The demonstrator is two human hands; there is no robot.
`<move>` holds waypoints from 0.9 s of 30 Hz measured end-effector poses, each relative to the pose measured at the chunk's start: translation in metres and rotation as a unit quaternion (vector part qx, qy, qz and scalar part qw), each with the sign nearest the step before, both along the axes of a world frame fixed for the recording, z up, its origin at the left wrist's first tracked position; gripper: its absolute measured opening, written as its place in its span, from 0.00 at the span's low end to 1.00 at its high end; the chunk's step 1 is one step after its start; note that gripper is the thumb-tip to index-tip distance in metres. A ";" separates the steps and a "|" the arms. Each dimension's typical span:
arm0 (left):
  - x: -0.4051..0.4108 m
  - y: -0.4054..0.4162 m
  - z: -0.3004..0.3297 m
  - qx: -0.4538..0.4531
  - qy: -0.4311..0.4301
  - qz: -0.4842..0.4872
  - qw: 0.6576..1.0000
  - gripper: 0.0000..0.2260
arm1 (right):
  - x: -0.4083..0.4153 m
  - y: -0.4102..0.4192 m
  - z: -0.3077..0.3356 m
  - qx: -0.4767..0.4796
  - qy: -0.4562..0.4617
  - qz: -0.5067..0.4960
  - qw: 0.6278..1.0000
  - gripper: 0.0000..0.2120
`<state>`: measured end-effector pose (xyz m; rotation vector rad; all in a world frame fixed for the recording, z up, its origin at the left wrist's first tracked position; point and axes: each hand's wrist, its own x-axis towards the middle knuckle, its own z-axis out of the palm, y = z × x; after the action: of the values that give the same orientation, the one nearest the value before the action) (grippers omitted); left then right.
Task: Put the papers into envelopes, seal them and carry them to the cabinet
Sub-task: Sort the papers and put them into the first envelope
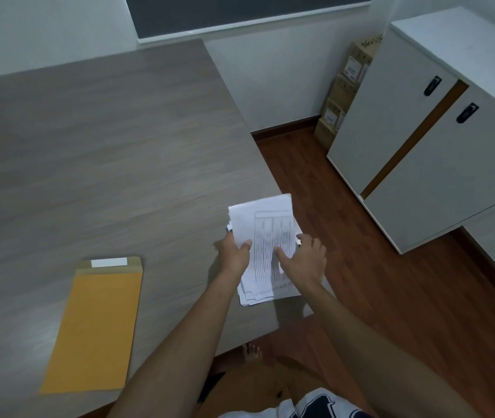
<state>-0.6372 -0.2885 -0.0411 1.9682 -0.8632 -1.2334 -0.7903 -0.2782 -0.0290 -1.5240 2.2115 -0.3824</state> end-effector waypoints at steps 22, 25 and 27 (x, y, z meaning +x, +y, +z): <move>0.265 0.114 0.063 -0.143 0.179 0.265 0.937 0.15 | 0.205 0.013 0.042 0.102 -0.484 0.103 0.863 0.20; 0.299 0.138 0.069 -0.123 0.086 0.176 0.973 0.14 | 0.224 0.022 0.044 0.110 -0.457 0.156 0.869 0.17; 0.309 0.149 0.067 -0.104 0.058 0.162 0.980 0.14 | 0.237 0.029 0.043 0.108 -0.436 0.179 0.875 0.15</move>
<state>-0.3280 -0.1399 0.0262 1.7667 -0.5604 -1.0125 -0.5529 -0.2492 0.0140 -1.2422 1.2002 -0.5424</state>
